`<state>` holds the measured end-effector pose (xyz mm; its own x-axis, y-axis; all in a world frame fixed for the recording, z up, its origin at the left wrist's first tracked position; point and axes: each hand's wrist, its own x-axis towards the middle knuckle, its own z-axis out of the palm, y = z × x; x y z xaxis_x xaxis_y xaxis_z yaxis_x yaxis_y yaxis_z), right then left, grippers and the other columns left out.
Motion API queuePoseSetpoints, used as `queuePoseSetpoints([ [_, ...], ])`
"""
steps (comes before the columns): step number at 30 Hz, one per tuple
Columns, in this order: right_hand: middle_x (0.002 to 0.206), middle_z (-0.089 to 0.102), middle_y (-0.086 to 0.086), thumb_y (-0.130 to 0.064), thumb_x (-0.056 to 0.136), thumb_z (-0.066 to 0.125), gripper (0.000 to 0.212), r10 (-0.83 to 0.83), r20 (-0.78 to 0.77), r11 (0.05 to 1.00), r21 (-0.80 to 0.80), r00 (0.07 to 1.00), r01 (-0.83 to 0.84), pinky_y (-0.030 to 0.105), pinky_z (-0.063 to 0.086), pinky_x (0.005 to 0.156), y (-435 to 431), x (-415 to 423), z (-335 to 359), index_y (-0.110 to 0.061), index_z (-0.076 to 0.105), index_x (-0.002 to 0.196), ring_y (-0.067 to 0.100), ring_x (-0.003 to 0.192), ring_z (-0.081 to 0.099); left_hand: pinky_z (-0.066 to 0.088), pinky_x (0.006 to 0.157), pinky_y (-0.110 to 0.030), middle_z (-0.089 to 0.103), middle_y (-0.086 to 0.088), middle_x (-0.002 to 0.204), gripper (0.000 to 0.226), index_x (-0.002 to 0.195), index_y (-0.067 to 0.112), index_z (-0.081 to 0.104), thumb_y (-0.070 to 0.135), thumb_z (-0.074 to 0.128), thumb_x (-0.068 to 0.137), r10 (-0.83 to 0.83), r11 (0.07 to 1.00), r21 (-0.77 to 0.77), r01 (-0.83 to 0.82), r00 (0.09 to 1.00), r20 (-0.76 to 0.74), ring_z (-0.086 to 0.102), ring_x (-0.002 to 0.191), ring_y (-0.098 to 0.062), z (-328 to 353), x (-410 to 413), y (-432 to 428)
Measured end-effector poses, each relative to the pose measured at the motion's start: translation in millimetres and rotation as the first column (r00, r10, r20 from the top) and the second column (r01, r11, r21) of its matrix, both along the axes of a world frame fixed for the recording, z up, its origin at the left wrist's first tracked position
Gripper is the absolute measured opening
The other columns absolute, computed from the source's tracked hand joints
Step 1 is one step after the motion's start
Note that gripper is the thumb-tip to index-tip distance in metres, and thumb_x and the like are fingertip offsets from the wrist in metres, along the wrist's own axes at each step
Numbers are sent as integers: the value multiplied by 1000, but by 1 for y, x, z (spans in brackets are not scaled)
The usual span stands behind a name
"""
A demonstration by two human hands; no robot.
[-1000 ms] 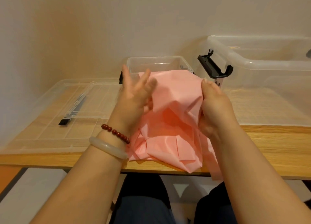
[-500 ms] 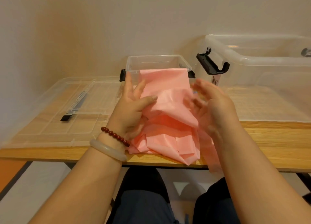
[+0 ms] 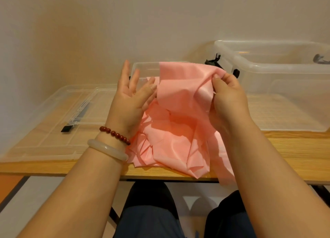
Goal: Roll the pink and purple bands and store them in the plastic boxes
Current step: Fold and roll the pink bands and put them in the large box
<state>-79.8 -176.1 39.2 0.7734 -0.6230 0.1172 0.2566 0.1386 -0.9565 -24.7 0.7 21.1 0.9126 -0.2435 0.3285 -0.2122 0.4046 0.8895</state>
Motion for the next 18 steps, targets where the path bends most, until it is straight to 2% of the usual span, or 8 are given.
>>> queuePoseSetpoints([
  [3, 96, 66, 7, -17, 100, 49, 16, -17, -24, 1000, 2, 1000, 17, 49, 53, 89, 1, 14, 1, -24, 62, 92, 24, 87, 62, 51, 98, -40, 28, -1, 156, 90, 153, 32, 17, 33, 70, 81, 86, 981, 183, -71, 994, -74, 46, 133, -24, -17, 1, -7],
  [4, 93, 66, 4, -15, 98, 50, 16, -34, -58, 998, -49, 998, 32, 46, 53, 86, 1, 17, -1, -25, 61, 91, 22, 85, 60, 48, 101, -42, 37, -5, 151, 82, 152, 28, 22, 37, 68, 84, 124, 967, 237, -95, 986, -112, 47, 132, -28, -23, 2, -10],
  [6, 87, 64, -1, -11, 93, 49, 18, -63, -114, 987, -154, 991, 45, 39, 50, 75, 0, 18, -8, -25, 61, 92, 20, 80, 58, 49, 100, -39, 53, -2, 138, 61, 146, 25, 34, 38, 60, 92, 192, 929, 338, -150, 977, -95, 56, 122, -21, -31, 7, -14],
  [10, 80, 65, -6, -22, 87, 54, 12, -80, -202, 973, -229, 976, 32, 43, 52, 82, -1, 24, -17, -25, 65, 83, 15, 79, 59, 51, 95, -29, 61, 3, 125, 43, 134, 21, 53, 27, 62, 92, 220, 836, 461, -298, 951, 217, 61, 109, -11, -23, 24, -16],
  [12, 80, 66, -2, -40, 85, 63, 20, -80, -241, 973, -228, 967, 24, 42, 50, 82, -3, 32, -18, -20, 64, 80, 15, 77, 59, 51, 85, -19, 63, 3, 111, 31, 118, 16, 65, 30, 66, 90, 262, 687, 561, -462, 877, 402, 59, 95, -5, -17, 35, -19],
  [13, 79, 66, -2, -44, 82, 68, 25, -78, -264, 970, -241, 961, 12, 41, 50, 79, -3, 35, -20, -21, 61, 78, 17, 76, 60, 49, 80, -22, 62, 1, 106, 30, 110, 15, 66, 36, 64, 89, 287, 576, 620, -533, 842, 458, 58, 91, -7, -16, 39, -20],
  [15, 84, 66, -6, -39, 78, 74, 21, -94, -300, 963, -270, 949, 10, 43, 54, 81, -6, 43, -24, -27, 58, 82, 19, 80, 64, 41, 76, -27, 57, -1, 104, 44, 111, 12, 58, 51, 57, 90, 333, 441, 751, -492, 866, 372, 54, 92, -15, -17, 45, -23],
  [18, 97, 66, -6, -32, 75, 73, 28, -23, -376, 982, -180, 926, -49, 51, 55, 87, -8, 47, -25, -29, 62, 100, 20, 90, 64, 39, 83, -28, 55, 1, 115, 57, 126, 11, 49, 55, 54, 90, 333, 533, 801, -272, 938, 97, 53, 102, -17, -28, 47, -25],
])
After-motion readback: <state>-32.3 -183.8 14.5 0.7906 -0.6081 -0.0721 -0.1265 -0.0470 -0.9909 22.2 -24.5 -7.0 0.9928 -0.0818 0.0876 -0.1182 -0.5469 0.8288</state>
